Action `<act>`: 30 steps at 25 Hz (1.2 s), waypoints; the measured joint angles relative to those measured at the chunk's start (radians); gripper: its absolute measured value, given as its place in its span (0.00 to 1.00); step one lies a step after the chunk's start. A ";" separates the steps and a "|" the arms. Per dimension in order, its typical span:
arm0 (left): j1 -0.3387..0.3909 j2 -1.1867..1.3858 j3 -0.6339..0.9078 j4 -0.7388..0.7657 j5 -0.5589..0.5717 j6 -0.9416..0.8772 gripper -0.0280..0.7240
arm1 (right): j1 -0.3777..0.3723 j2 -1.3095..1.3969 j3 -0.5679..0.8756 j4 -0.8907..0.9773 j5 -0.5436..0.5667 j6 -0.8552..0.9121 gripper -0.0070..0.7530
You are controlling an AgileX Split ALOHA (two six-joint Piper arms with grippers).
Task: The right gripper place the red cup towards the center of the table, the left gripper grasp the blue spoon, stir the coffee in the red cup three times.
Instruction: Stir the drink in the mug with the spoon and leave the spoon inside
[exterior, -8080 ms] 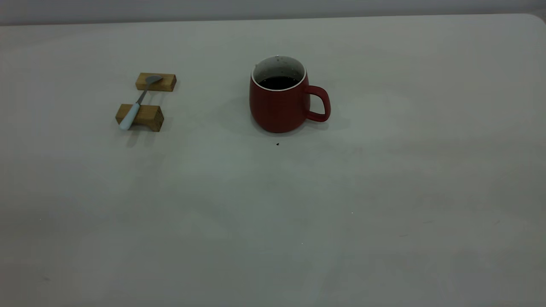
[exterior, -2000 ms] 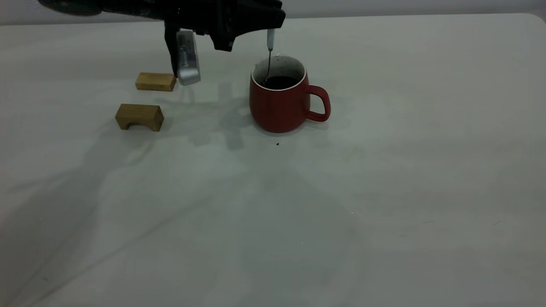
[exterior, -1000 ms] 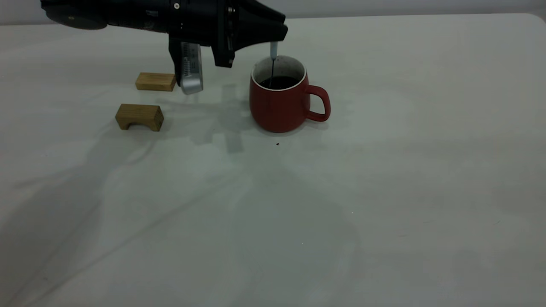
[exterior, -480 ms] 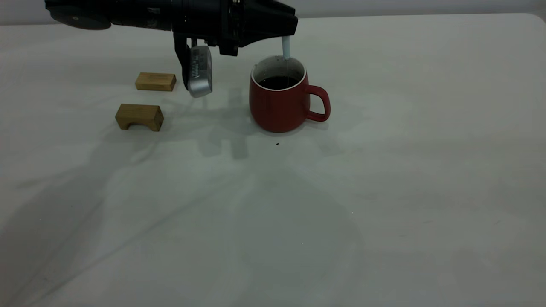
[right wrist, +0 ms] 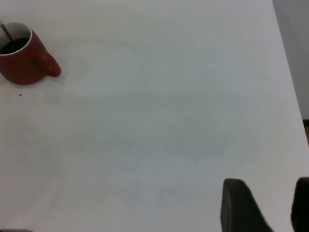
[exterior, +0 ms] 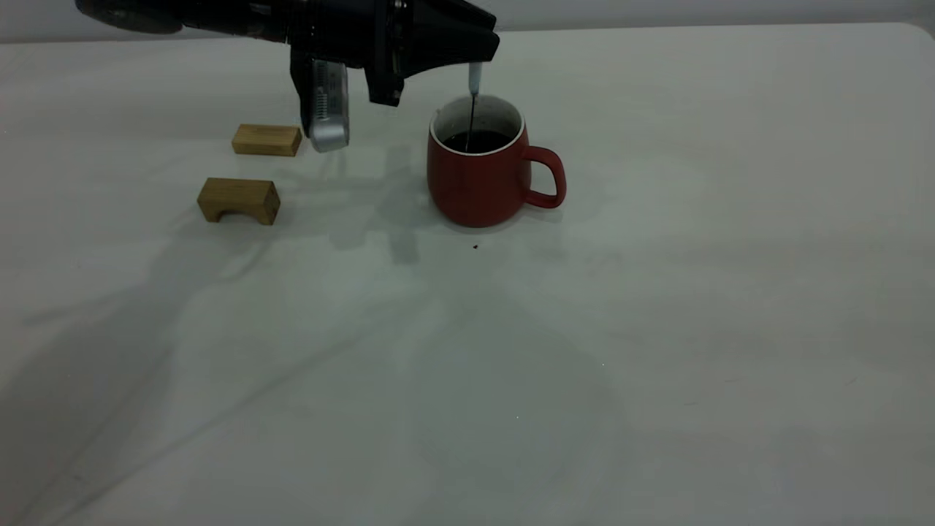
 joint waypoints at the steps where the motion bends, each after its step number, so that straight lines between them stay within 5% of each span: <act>1: 0.000 0.006 0.000 -0.019 0.008 0.015 0.28 | 0.000 0.000 0.000 0.000 0.000 0.000 0.41; 12: 0.000 0.054 0.000 -0.022 0.108 -0.179 0.28 | 0.000 0.000 0.000 0.000 0.000 0.000 0.41; 22: 0.000 0.005 0.000 0.072 -0.021 -0.050 0.28 | 0.000 0.000 0.000 0.000 0.000 0.000 0.41; 30: 0.000 0.058 -0.001 -0.032 0.113 -0.030 0.28 | 0.000 0.000 0.000 0.000 0.000 0.000 0.41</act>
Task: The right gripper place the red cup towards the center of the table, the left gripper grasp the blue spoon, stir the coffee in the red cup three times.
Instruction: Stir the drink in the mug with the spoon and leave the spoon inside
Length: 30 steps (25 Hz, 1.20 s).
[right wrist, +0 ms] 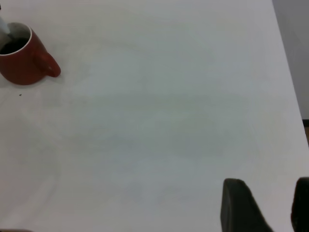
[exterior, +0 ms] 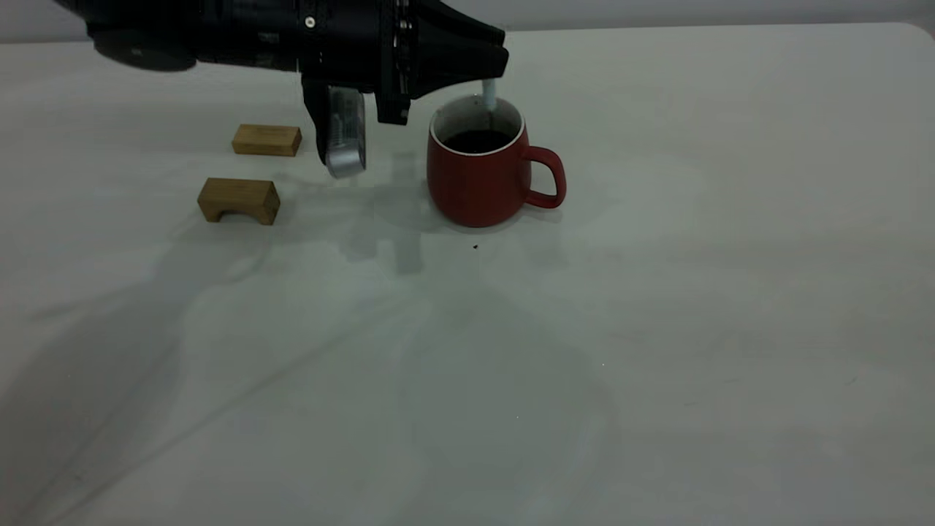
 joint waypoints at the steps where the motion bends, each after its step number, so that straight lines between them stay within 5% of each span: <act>1: 0.000 0.000 0.000 0.000 0.017 -0.025 0.28 | 0.000 0.000 0.000 0.000 0.000 0.000 0.41; 5: 0.001 -0.002 0.000 0.028 0.055 -0.069 0.28 | 0.000 0.000 0.000 0.000 0.000 0.000 0.41; 16: 0.015 -0.055 -0.031 0.168 -0.103 -0.055 0.28 | 0.000 0.000 0.000 0.000 0.000 0.000 0.41; 30: 0.014 0.011 -0.034 0.061 0.004 -0.021 0.30 | 0.000 0.000 0.000 0.000 0.000 0.000 0.40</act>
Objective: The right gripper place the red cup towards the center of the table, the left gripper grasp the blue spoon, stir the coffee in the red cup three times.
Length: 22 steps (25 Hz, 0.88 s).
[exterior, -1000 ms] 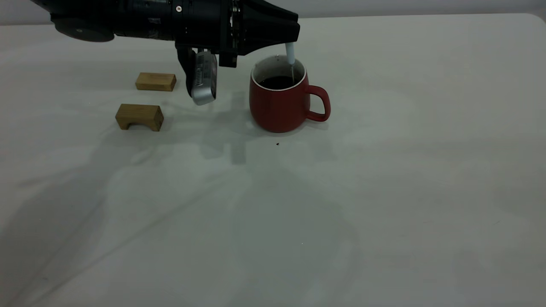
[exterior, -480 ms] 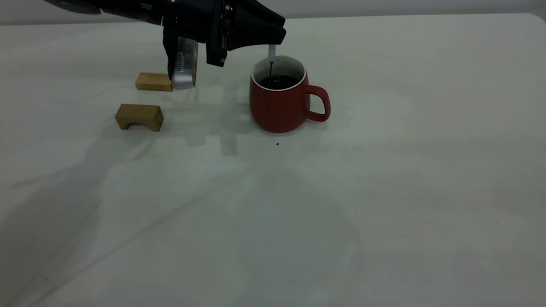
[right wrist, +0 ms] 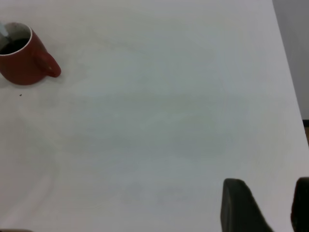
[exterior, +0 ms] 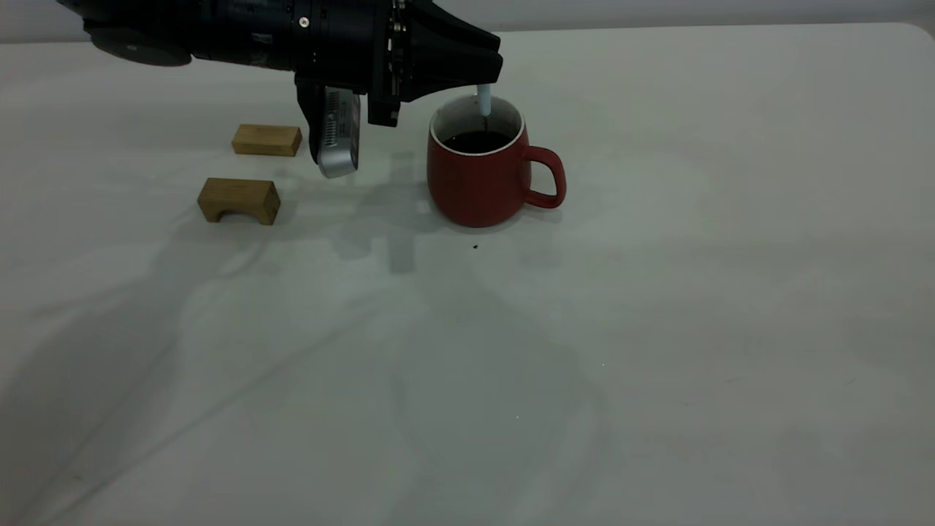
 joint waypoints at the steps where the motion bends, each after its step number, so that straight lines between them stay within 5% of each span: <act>1: 0.000 0.000 0.000 0.003 0.002 0.000 0.32 | 0.000 0.000 0.000 0.000 0.000 0.000 0.40; 10: 0.000 -0.005 0.000 0.072 0.032 0.000 0.70 | 0.000 0.000 0.000 0.000 0.000 0.000 0.40; 22: 0.000 -0.324 -0.117 0.695 0.075 -0.002 0.72 | 0.000 0.000 0.000 0.000 0.000 0.000 0.40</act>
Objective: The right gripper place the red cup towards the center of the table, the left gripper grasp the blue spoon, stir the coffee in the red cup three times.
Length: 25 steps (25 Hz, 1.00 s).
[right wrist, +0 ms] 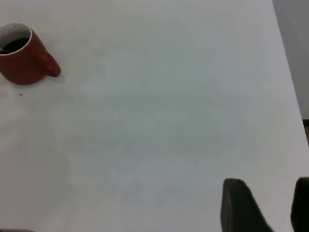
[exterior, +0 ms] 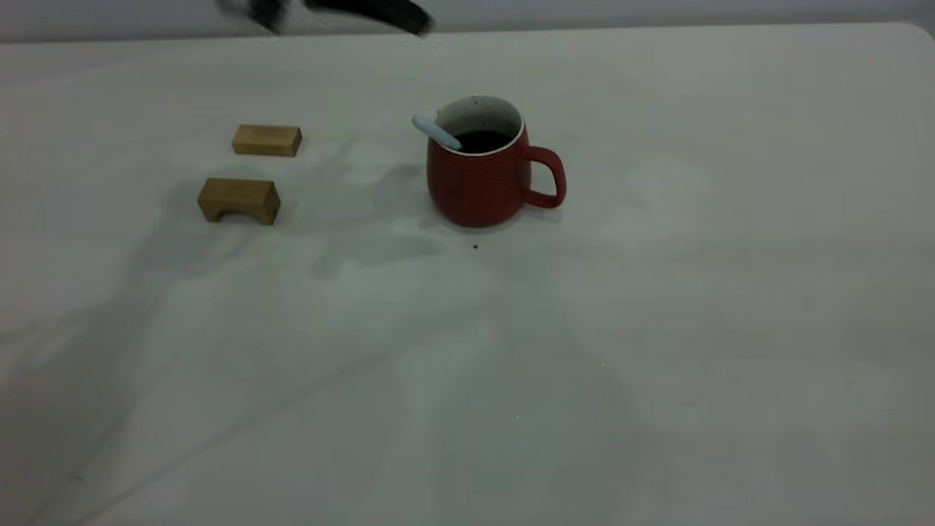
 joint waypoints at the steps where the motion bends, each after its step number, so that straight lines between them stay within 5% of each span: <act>1: 0.000 -0.040 0.000 0.065 0.012 0.000 0.72 | 0.000 0.000 0.000 0.000 0.000 0.000 0.40; 8: 0.000 -0.324 0.000 0.387 0.061 0.008 0.72 | 0.000 0.000 0.000 0.000 0.000 0.000 0.40; 14: 0.000 -0.580 0.000 0.637 0.061 0.219 0.72 | 0.000 0.000 0.000 0.000 0.000 0.000 0.40; 25: 0.000 -1.031 0.131 0.887 0.061 0.388 0.72 | 0.000 0.000 0.000 0.000 0.000 0.000 0.40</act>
